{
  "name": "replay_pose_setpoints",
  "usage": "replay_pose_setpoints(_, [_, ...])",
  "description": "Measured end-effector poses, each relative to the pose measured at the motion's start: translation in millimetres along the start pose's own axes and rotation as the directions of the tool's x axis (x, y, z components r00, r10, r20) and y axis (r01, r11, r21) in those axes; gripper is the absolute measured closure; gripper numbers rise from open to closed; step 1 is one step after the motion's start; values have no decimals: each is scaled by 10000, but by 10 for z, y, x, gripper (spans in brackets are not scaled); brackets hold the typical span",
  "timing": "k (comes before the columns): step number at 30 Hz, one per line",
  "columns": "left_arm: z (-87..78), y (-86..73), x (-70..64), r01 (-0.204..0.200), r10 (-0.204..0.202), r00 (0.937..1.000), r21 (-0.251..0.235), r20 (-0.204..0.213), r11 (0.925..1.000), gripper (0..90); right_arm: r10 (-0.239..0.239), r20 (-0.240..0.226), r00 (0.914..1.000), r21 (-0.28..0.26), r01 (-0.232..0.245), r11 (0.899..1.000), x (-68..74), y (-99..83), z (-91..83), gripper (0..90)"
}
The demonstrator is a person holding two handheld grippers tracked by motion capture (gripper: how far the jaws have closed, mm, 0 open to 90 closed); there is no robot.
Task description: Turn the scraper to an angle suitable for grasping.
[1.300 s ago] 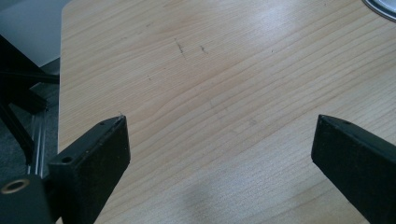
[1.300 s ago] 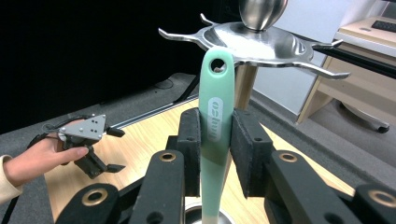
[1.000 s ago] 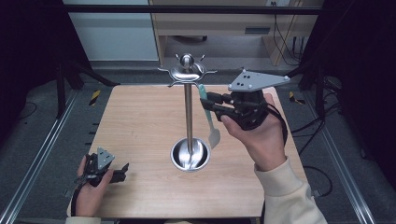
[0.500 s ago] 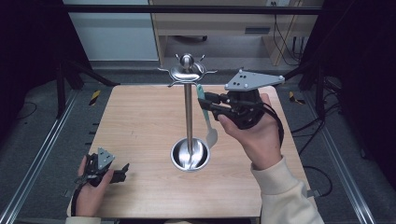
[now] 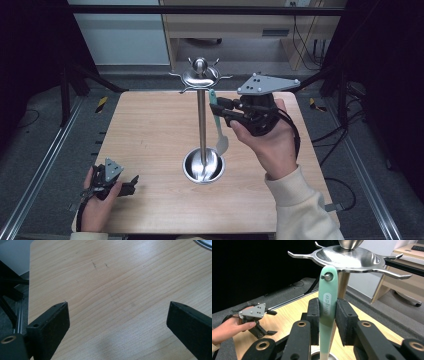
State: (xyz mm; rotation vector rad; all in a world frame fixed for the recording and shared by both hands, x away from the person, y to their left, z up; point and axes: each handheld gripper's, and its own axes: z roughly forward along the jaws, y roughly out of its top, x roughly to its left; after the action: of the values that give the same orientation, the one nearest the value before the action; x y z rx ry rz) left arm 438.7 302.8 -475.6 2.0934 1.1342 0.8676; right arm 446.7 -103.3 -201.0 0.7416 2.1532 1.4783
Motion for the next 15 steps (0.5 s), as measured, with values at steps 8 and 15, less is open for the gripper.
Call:
replay_pose_setpoints(8, [1, 0, -1, -8, 8, 10000, 10, 13, 10000, 44, 16, -14, 10000, -32, -16, 10000, 2, -5, 15, 741])
replay_pose_setpoints(15, [1, -1, -1, -6, 6, 10000, 19, 22, 10000, 44, 65, -16, 10000, -162, -66, 9998, 3, -26, 14, 740])
